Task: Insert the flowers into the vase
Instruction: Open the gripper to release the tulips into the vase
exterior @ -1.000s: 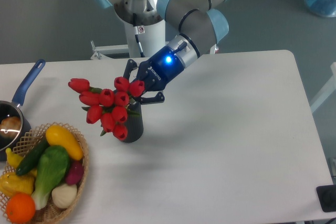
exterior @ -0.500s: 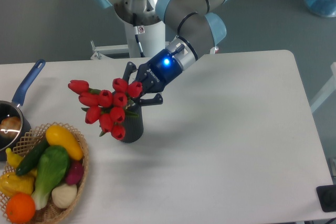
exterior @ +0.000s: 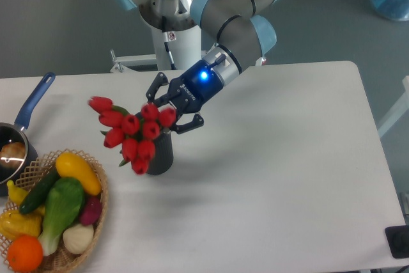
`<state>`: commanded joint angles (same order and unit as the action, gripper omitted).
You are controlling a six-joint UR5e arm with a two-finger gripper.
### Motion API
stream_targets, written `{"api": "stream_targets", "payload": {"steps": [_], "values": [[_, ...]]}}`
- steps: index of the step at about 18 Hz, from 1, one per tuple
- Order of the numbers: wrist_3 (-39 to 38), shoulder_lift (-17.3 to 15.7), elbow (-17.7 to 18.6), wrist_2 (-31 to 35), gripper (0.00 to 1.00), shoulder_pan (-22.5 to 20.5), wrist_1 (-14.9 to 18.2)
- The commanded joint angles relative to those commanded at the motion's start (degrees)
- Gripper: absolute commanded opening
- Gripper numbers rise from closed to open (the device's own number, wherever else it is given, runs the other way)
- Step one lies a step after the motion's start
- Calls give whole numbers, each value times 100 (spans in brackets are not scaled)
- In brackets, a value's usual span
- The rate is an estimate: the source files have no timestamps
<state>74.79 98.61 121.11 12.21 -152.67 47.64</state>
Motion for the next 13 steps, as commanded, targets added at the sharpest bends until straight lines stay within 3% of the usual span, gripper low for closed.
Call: {"api": "stream_targets", "payload": {"steps": [7,13], "values": [[0,-26,88,141,100,-26,9],[0,-211,88,1064,100,-105,9]]}}
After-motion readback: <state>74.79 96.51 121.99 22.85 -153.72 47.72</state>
